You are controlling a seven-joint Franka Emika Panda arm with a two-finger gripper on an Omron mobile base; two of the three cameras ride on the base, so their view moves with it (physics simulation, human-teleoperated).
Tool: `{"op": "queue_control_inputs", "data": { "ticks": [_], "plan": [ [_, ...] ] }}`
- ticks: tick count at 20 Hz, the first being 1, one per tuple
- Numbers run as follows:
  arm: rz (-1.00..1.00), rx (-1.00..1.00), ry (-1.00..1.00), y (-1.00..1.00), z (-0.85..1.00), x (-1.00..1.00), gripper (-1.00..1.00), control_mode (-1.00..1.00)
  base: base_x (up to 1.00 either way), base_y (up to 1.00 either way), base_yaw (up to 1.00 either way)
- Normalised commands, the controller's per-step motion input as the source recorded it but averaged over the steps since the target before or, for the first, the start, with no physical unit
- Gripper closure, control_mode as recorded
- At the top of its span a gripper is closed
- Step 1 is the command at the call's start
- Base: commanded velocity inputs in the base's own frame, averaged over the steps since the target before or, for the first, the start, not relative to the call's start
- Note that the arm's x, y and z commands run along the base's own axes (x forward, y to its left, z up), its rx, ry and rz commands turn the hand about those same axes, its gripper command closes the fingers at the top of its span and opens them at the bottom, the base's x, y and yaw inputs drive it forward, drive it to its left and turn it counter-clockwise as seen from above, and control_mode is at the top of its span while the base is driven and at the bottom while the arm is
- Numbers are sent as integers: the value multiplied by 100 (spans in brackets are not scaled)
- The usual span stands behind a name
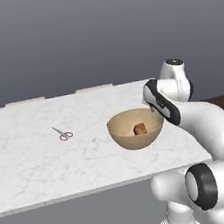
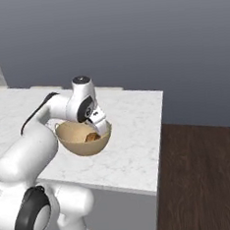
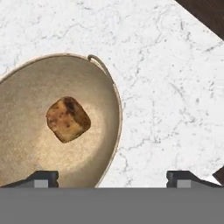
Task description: Open the cabinet, pick up the bread from the cabinet and place it in the basket. Then move the basket to the dining counter.
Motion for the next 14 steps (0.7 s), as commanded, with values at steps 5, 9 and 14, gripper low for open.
{"op": "queue_control_inputs", "data": {
  "ticks": [5,9,14],
  "plan": [
    [10,-12,-13,22,52,-95,-100,-100,0,0,0],
    [15,-27,-14,64,50,-88,-100,-100,0,0,0],
    [24,-48,9,99,44,-28,-100,-100,0,0,0]
  ]
}}
